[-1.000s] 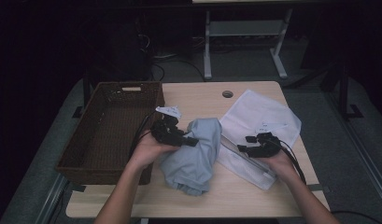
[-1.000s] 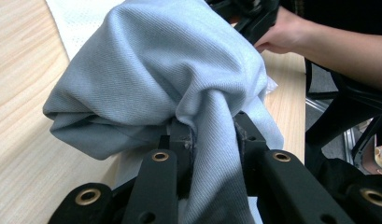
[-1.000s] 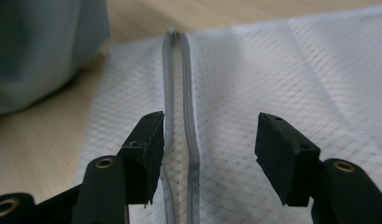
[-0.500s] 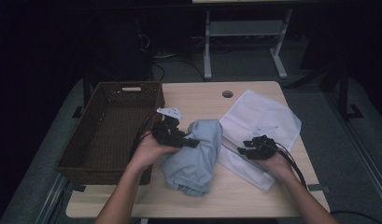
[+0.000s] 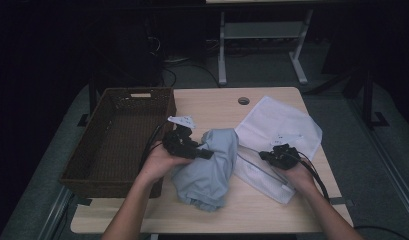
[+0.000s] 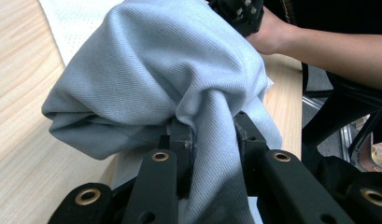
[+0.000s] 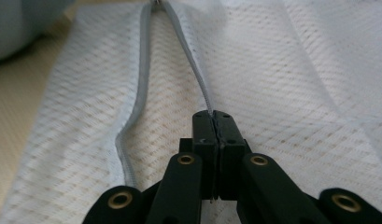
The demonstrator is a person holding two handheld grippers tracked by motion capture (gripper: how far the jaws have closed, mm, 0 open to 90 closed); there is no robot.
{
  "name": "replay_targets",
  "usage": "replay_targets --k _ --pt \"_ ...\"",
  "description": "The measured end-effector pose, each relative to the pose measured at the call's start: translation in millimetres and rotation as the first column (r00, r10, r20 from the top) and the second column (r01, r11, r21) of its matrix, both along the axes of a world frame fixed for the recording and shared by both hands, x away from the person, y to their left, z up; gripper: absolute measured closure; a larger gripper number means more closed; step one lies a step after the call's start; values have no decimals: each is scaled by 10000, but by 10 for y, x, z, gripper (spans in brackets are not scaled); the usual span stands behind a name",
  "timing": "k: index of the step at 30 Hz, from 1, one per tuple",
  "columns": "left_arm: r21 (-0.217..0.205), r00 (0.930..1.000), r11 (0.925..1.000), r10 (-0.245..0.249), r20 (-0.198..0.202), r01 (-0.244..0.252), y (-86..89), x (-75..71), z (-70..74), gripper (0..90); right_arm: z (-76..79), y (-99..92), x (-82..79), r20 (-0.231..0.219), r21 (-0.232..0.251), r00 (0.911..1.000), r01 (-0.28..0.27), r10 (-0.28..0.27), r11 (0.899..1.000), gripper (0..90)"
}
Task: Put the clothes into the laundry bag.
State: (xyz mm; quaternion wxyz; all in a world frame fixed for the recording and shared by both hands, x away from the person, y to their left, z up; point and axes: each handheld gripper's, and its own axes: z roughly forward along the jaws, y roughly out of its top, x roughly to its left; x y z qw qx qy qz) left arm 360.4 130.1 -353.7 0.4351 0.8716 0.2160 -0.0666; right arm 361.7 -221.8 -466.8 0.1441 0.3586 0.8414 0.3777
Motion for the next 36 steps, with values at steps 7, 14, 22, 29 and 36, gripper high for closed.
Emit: replay_targets --k 7,14,22,29,36 --pt "-57 10000 10000 37 -1 -37 26 -2 18 735 316 -13 41 -2 304 10000 59 -59 9995 881" --pt "-133 10000 9999 4 31 -4 53 5 36 735 559 -4 207 -66 313 9999 -106 108 9995 881" --pt "-86 9998 9998 -185 56 185 11 -17 36 735 622 9 222 -80 675 9999 -72 77 9977 881" --pt "-184 9977 9976 -666 142 668 -92 -83 119 735 620 78 214 -82 640 9998 -201 207 9977 881" --pt "-336 9904 9898 -1380 85 1382 -363 -87 180 735 654 110 217 13 781 9995 -312 312 9965 881"
